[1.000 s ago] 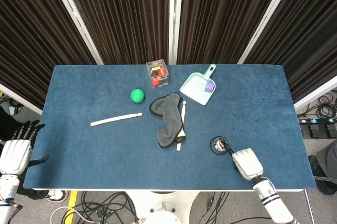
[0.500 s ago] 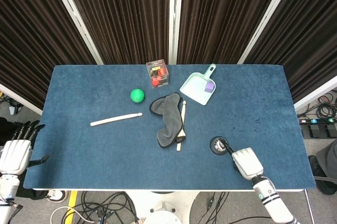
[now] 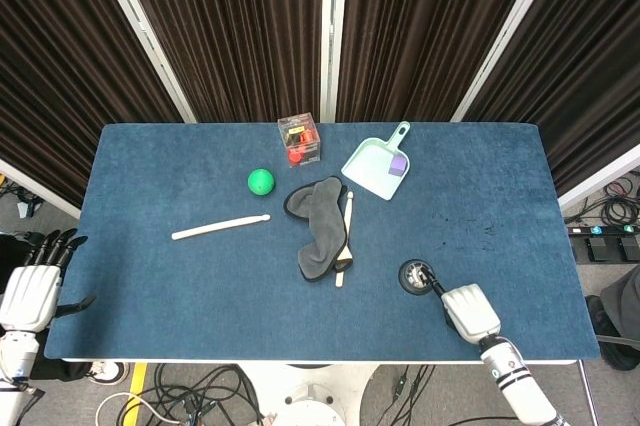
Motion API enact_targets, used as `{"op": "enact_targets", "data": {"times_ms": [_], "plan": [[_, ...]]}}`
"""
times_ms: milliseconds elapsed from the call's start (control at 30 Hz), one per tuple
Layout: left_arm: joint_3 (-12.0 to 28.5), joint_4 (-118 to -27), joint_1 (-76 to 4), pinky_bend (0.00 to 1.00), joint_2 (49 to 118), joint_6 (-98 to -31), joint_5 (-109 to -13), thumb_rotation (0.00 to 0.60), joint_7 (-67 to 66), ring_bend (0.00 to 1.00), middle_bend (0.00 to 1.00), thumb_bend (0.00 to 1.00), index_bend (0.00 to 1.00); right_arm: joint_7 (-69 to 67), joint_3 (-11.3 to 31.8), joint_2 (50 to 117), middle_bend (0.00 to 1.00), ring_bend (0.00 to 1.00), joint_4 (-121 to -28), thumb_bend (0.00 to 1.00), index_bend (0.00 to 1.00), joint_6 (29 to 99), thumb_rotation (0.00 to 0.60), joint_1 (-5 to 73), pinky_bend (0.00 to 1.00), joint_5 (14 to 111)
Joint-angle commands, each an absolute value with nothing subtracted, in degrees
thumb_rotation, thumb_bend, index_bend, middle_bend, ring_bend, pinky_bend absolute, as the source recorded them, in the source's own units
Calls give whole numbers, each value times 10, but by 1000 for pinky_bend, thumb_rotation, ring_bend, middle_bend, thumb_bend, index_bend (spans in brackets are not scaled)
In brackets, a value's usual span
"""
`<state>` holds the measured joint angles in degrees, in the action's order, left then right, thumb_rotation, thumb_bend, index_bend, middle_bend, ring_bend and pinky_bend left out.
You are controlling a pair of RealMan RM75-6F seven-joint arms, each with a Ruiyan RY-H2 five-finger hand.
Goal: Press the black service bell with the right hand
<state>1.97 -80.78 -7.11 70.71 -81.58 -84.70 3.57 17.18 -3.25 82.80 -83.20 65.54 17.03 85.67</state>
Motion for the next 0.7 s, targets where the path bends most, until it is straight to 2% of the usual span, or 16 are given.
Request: {"op": "enact_targets", "data": {"times_ms": [33,167,233,267,300,333,367,400,467,533,600,700], "plan": [[19,-810,-71,151,706,-816,-849,600,34,13,67,89,150,159,-19,801,1000,853,-860,1000,0,701,600,164,826,879],[19,-816,-73,151,706,-817,-851,600,28,13,66,89,150,144,1,766,1000,854,-884,1000,1,758,600,152,826,893],[19,-820,-73,151,705,-817,-852,600,24,13,66,89,150,141,11,754,971,817,-884,1000,2,775,600,144,810,882],[19,-822,-74,151,705,-817,-852,600,22,13,67,89,150,141,15,751,866,715,-883,991,3,777,600,141,743,873],[19,-826,-74,151,704,-817,-853,600,20,13,67,89,150,144,18,743,670,536,-884,921,2,769,600,137,607,851],[20,-828,-75,151,704,-817,-853,600,18,13,67,90,150,155,19,737,454,347,-887,810,1,762,600,136,457,838],[20,-831,-76,151,703,-817,-854,600,16,13,66,90,150,173,23,731,214,152,-888,627,0,760,600,134,269,825],[20,-834,-76,151,702,-818,-854,600,14,13,66,90,150,186,27,728,58,30,-893,448,0,763,600,131,122,813],[21,-836,-77,151,701,-820,-857,600,11,13,67,89,150,182,34,729,0,0,-897,234,0,774,600,127,10,808],[20,-837,-76,151,700,-820,-856,600,8,13,67,89,150,175,37,729,0,0,-893,129,0,784,600,123,0,810],[19,-838,-75,151,699,-819,-855,600,9,13,67,89,150,183,39,730,0,0,-892,86,0,787,600,122,0,807],[19,-838,-74,151,699,-822,-854,600,10,13,66,89,150,185,40,732,0,0,-894,82,0,786,600,121,0,806]]}}
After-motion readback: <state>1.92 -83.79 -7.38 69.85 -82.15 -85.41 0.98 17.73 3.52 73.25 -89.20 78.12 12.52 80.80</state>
